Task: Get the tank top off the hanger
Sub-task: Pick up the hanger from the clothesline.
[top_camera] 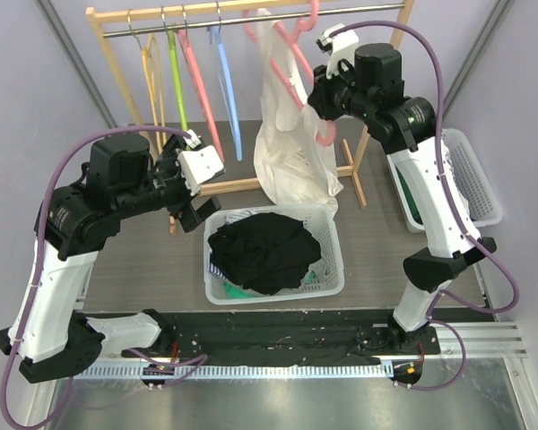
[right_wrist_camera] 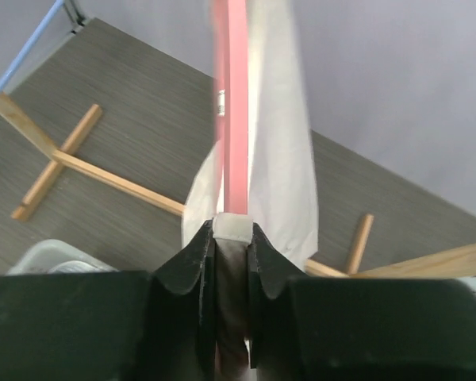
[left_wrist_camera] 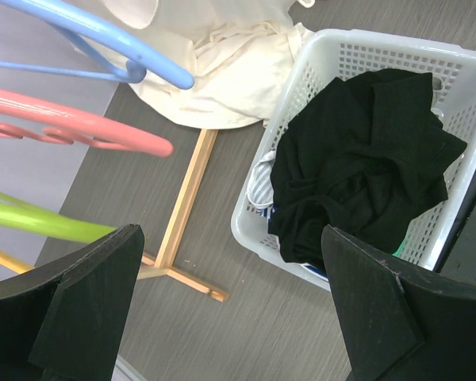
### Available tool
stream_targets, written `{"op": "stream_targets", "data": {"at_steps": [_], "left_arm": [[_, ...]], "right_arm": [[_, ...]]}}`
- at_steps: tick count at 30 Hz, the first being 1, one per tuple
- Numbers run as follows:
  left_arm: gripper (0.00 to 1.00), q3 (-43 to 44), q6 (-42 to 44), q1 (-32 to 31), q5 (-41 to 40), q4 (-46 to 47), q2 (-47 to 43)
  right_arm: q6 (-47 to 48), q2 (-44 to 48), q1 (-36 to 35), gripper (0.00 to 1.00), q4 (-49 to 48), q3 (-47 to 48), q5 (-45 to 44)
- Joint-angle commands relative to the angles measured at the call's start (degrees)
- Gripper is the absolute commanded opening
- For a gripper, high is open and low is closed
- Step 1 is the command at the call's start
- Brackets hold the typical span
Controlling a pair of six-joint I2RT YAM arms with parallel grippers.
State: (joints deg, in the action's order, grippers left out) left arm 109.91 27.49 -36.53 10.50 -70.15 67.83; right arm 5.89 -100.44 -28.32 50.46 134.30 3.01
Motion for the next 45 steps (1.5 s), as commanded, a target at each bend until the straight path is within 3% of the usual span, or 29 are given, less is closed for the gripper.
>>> {"op": "stream_targets", "data": {"at_steps": [1, 3, 10, 20, 26, 34, 39, 45], "left_arm": [[1.0, 1.01, 0.38, 0.5, 0.57, 0.72, -0.33], [0.99, 1.01, 0.38, 0.5, 0.57, 0.63, -0.25], [1.0, 0.31, 0.73, 0.5, -0.13, 0.45, -1.12], [0.99, -0.31, 1.25, 0.59, -0.48, 0.45, -1.92], [1.0, -0.04, 1.26, 0.59, -0.39, 0.54, -1.92], [1.0, 0.05, 1.26, 0.76, -0.75, 0.45, -2.44], [1.0, -0.4, 1.43, 1.11, -0.83, 0.37, -2.88], [1.0, -0.22, 1.17, 1.47, -0.22, 0.54, -2.88]], "right_arm": [[0.09, 1.56, -0.78, 0.1, -0.44, 2.46, -6.51], [-0.09, 2.44, -1.04, 0.01, -2.2, 0.88, -8.79], [-0.35, 9.03, -0.95, 0.01, -16.43, -7.12, -11.44], [0.26, 11.58, -1.04, 0.01, -20.93, -6.86, -15.31], [-0.62, 16.15, -1.04, 0.01, -24.78, -16.49, -15.57], [1.14, 24.94, -1.04, 0.01, -52.7, -36.46, -11.88], [1.84, 23.19, -1.04, 0.01, -50.81, -34.55, -11.18], [-0.35, 23.45, -1.04, 0.01, -39.15, -32.08, -10.3]]}}
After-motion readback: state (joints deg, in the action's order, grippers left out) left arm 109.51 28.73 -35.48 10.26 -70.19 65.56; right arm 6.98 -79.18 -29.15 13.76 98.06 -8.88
